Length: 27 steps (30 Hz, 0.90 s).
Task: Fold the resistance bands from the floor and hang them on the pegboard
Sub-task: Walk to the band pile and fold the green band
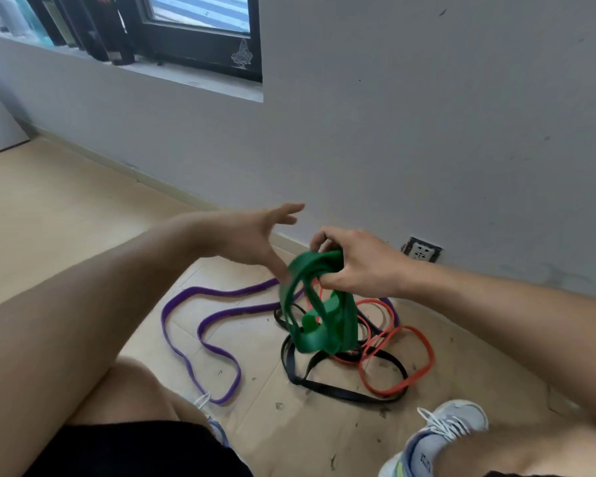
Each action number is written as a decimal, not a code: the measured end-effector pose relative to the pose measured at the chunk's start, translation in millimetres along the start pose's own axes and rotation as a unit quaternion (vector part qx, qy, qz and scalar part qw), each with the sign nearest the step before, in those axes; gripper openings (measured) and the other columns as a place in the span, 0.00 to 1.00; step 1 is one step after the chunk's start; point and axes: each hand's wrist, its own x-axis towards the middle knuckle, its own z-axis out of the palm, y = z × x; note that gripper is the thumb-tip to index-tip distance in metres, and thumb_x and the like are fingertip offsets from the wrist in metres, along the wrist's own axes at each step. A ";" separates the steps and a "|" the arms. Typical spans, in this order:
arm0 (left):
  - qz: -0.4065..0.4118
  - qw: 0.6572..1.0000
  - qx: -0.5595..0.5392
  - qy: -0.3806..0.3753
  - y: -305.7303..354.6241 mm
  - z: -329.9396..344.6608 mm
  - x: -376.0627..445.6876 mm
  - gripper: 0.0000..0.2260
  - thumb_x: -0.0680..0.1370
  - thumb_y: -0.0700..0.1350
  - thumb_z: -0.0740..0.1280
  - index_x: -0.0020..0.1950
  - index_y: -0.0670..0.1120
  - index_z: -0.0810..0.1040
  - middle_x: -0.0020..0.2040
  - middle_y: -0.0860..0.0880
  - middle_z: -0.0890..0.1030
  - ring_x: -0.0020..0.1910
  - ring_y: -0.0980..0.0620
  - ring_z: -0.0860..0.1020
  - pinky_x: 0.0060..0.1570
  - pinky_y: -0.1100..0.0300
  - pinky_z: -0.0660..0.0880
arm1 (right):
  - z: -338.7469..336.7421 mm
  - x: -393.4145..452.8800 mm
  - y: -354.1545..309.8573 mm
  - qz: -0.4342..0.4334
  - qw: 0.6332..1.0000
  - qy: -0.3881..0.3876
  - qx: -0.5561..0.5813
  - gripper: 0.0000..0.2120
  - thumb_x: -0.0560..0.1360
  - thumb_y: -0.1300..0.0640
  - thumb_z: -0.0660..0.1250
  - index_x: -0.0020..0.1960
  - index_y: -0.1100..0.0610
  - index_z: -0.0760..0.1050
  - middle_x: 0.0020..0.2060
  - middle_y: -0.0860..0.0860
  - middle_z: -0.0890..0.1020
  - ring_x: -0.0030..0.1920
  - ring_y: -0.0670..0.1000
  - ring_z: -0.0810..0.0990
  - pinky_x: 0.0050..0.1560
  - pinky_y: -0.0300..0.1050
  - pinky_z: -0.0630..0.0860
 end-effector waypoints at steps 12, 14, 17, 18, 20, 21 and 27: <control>-0.003 0.999 0.036 -0.025 26.3 33.1 20.7 0.64 0.63 0.54 0.84 0.83 0.52 0.40 0.63 0.48 0.82 0.63 0.46 0.79 0.68 0.53 0.72 | 6.5 -3.7 -6.0 0.006 0.999 -0.039 -0.028 0.18 0.66 0.53 0.80 0.54 0.48 0.81 0.47 0.42 0.84 0.45 0.46 0.83 0.50 0.52 0.82; -0.011 0.998 0.065 -0.007 29.8 31.2 18.8 0.54 0.64 0.53 0.83 0.82 0.50 0.53 0.57 0.48 0.82 0.59 0.45 0.79 0.61 0.54 0.74 | 5.4 -3.0 -6.3 -0.004 0.999 -0.035 -0.027 0.17 0.67 0.55 0.80 0.53 0.47 0.80 0.51 0.39 0.79 0.44 0.41 0.80 0.48 0.44 0.79; -0.003 0.998 0.054 0.015 31.4 32.0 17.7 0.25 0.68 0.47 0.77 0.61 0.47 0.72 0.42 0.50 0.79 0.40 0.50 0.78 0.38 0.60 0.73 | 1.7 -2.3 -4.6 0.008 0.999 -0.044 0.013 0.25 0.66 0.55 0.83 0.57 0.48 0.74 0.53 0.43 0.80 0.46 0.47 0.83 0.47 0.47 0.81; -0.002 0.999 0.039 0.018 31.4 32.0 17.4 0.21 0.68 0.45 0.75 0.58 0.48 0.73 0.40 0.50 0.79 0.37 0.51 0.77 0.34 0.61 0.71 | -0.4 -2.0 -2.7 0.019 0.998 -0.053 0.028 0.27 0.66 0.54 0.84 0.58 0.48 0.73 0.52 0.45 0.81 0.48 0.49 0.84 0.48 0.48 0.82; 0.002 0.999 0.006 0.032 30.5 30.1 16.3 0.16 0.70 0.43 0.73 0.57 0.49 0.76 0.39 0.49 0.80 0.34 0.52 0.77 0.33 0.61 0.72 | -3.4 -1.4 5.0 0.042 0.995 -0.076 0.048 0.28 0.65 0.54 0.84 0.59 0.49 0.73 0.51 0.46 0.82 0.49 0.48 0.84 0.49 0.45 0.83; 0.007 0.999 -0.010 0.044 29.4 28.6 15.8 0.14 0.71 0.42 0.72 0.55 0.49 0.79 0.39 0.48 0.81 0.35 0.52 0.77 0.33 0.61 0.73 | -3.7 -1.5 11.1 0.052 0.993 -0.092 0.047 0.27 0.66 0.54 0.84 0.59 0.49 0.74 0.50 0.46 0.83 0.48 0.47 0.84 0.47 0.43 0.83; 0.026 0.985 -0.122 0.121 14.9 15.1 12.2 0.13 0.73 0.38 0.70 0.53 0.52 0.83 0.39 0.50 0.83 0.33 0.55 0.76 0.30 0.69 0.71 | 8.1 -8.5 60.4 0.105 0.974 -0.184 0.079 0.08 0.76 0.56 0.76 0.55 0.54 0.84 0.50 0.49 0.88 0.53 0.48 0.86 0.62 0.48 0.81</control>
